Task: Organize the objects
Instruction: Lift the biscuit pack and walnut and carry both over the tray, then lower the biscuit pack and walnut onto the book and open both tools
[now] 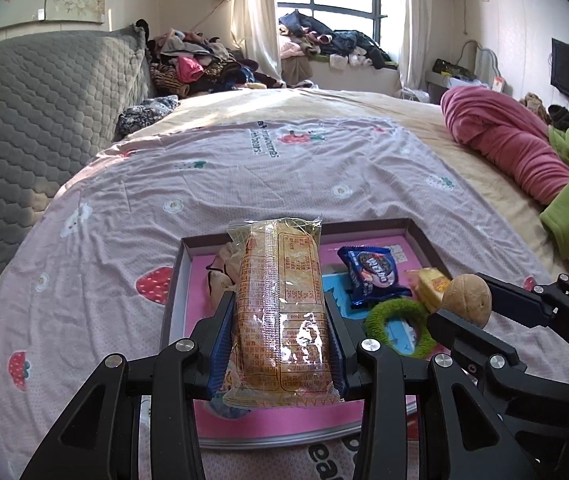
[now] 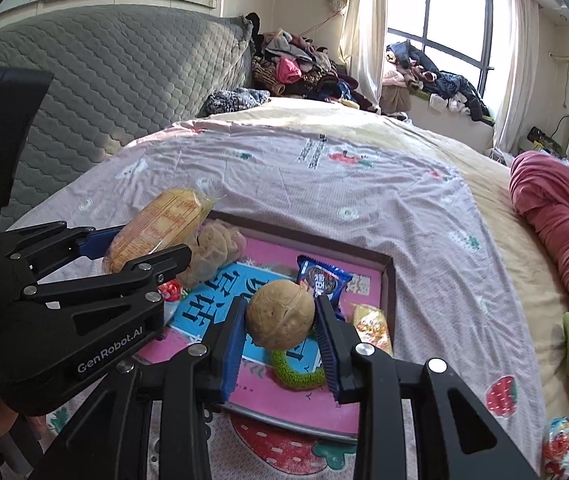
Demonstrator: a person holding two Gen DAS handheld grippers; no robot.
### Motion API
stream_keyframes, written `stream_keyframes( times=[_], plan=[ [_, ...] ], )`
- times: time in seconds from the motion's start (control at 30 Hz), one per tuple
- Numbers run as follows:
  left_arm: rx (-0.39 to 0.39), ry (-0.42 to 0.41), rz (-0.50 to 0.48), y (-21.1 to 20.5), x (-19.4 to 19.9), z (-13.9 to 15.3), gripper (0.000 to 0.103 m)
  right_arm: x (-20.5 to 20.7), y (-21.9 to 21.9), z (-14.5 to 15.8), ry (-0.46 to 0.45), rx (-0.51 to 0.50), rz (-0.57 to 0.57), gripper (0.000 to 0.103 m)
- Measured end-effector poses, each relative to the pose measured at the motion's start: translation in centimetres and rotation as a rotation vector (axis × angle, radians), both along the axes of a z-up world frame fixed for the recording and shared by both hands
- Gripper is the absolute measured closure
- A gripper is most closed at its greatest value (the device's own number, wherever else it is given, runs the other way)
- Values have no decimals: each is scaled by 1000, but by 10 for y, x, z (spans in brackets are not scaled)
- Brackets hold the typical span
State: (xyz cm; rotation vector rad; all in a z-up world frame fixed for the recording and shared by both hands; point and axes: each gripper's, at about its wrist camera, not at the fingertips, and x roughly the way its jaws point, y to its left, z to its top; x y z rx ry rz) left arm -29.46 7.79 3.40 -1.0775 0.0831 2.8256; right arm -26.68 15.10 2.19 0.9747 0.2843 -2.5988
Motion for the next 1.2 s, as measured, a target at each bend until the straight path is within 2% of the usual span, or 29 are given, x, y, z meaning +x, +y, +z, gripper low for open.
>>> stream_keyframes(
  times=[0.33, 0.83, 1.2],
  plan=[
    [8, -14, 4, -1, -11, -17, 61, -10, -3, -21, -22, -1, 2, 69],
    [7, -24, -10, 1, -13, -23, 61, -10, -2, -32, -43, 6, 6, 69],
    [-23, -80, -24, 11, -29, -47, 61, -17, -7, -56, -97, 34, 39, 69]
  ],
)
